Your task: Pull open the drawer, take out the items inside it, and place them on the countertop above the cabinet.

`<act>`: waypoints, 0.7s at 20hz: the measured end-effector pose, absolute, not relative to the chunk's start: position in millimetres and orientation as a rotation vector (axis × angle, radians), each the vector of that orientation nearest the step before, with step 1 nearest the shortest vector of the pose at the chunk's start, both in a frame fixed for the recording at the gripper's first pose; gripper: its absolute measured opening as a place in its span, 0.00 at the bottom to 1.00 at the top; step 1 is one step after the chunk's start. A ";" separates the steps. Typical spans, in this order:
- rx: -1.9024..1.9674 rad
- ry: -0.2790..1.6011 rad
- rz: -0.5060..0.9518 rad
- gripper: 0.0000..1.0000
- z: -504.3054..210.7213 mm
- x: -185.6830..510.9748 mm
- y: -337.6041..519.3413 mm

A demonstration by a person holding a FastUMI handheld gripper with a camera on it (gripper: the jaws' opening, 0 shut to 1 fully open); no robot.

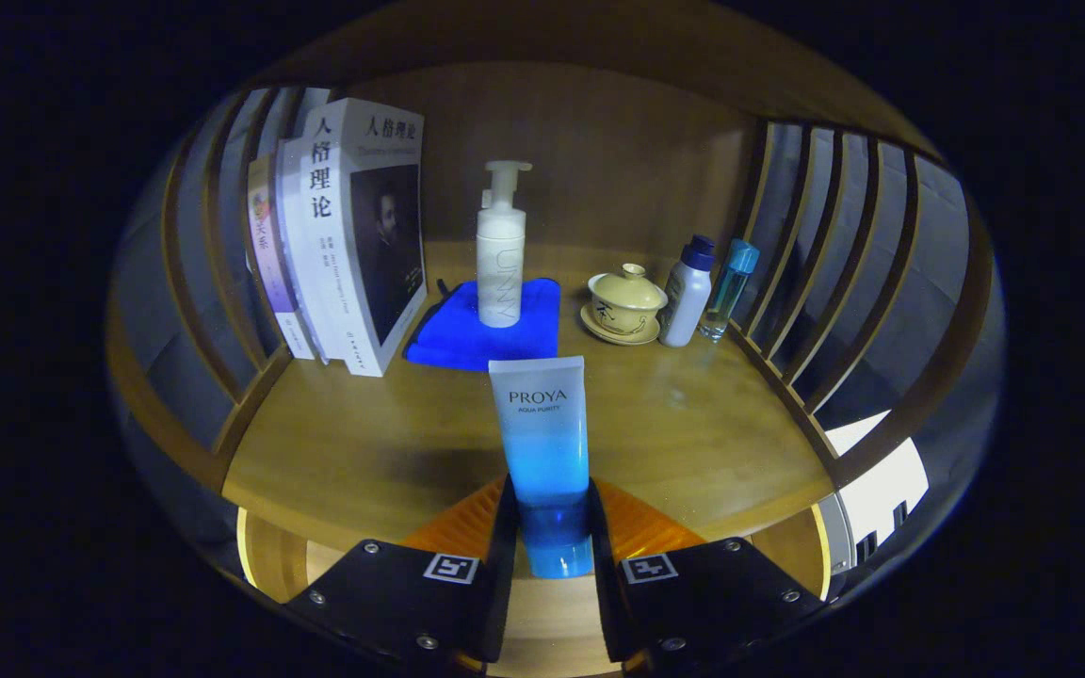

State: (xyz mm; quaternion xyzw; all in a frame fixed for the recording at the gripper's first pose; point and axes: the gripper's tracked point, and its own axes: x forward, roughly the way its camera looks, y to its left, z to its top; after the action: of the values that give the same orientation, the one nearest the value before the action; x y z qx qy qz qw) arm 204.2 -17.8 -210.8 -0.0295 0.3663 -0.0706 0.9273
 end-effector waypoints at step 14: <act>-0.019 0.816 -0.126 0.44 -240.4 235.8 -21.1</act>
State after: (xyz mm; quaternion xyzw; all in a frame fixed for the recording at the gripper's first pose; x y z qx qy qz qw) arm 235.8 -21.1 -240.4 -0.0094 0.3963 -0.0611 0.9160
